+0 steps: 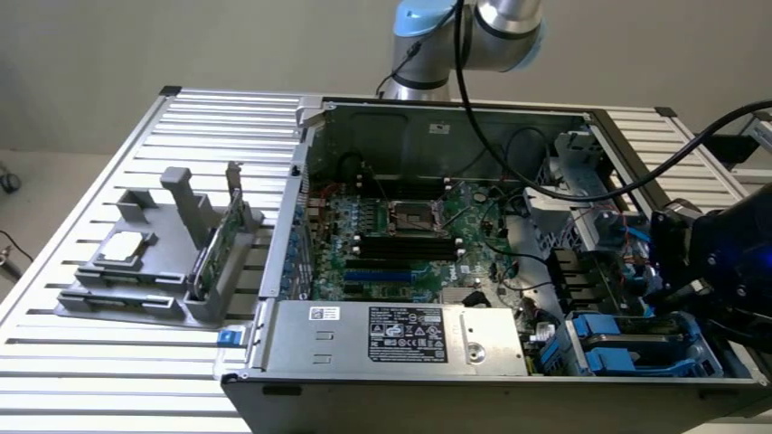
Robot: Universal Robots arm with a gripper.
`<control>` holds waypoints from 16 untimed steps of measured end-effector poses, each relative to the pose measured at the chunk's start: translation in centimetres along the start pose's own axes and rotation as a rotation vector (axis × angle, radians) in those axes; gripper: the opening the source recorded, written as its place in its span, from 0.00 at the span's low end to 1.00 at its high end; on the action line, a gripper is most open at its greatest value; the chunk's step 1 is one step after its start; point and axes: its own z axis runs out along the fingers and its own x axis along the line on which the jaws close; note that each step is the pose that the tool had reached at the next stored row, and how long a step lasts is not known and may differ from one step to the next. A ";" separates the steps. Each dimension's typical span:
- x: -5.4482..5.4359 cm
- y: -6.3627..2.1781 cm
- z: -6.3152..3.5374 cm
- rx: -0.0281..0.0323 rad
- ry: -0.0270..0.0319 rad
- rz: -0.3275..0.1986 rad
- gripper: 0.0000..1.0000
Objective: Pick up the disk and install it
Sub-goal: 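Insert the first disk wire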
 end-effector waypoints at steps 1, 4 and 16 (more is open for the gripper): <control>0.0 -0.03 0.01 0.0114 0.0059 0.004 0.18; 0.1 -0.14 -0.01 0.0330 0.0225 0.014 0.18; 0.2 -0.06 -0.74 0.0158 0.0362 0.082 0.18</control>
